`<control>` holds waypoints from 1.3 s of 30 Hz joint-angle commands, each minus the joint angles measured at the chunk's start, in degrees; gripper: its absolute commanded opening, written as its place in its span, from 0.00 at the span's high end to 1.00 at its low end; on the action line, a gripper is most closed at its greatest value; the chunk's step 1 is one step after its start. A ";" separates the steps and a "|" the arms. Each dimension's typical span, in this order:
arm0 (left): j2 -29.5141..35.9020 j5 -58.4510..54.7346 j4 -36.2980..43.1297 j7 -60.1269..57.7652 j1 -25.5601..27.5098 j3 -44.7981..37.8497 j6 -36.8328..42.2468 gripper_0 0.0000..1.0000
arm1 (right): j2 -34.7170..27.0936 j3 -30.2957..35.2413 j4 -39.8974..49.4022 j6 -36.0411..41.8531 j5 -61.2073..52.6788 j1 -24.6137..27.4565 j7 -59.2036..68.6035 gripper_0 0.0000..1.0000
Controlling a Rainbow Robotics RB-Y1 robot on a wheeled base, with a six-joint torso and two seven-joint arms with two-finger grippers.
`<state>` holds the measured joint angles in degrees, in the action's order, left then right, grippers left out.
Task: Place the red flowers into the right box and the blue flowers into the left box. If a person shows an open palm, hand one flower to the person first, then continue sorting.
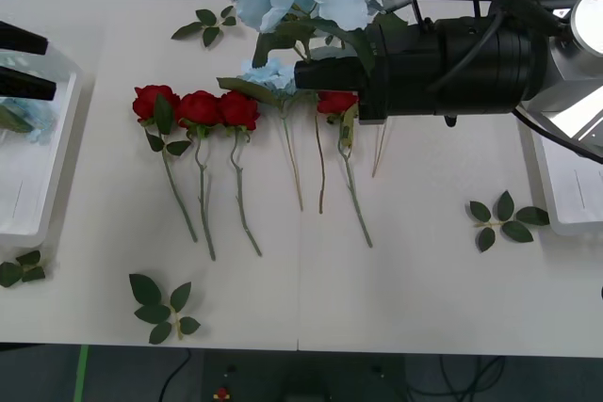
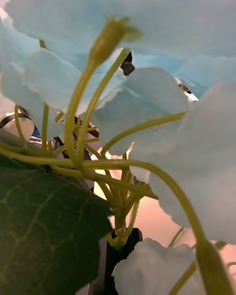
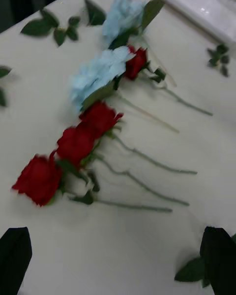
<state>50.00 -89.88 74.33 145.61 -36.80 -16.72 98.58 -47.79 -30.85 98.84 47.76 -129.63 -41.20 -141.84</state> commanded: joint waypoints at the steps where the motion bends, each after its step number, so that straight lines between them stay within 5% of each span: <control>1: -9.31 -3.55 6.53 -0.24 -2.57 -1.12 0.91 0.00 | 2.00 -1.76 -0.05 -1.53 -0.54 -3.63 -1.77 1.00; 14: -20.82 -10.67 8.99 -1.03 -2.66 13.38 -9.11 0.00 | 2.88 -2.20 -0.40 -1.97 -0.54 -4.07 -1.95 1.00; 32: -24.16 -17.61 4.50 -1.73 -2.49 23.31 -9.46 0.00 | 2.88 -2.11 -0.75 -1.97 -0.80 -4.07 -2.47 1.00; 39: -24.60 -22.10 4.59 -1.29 -2.75 29.82 -15.70 0.00 | 2.88 -2.20 -0.67 -2.05 -0.89 -4.07 -2.56 1.00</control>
<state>26.39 -109.82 78.44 145.59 -37.41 9.26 85.78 -46.25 -32.79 97.71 46.18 -129.68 -42.56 -142.23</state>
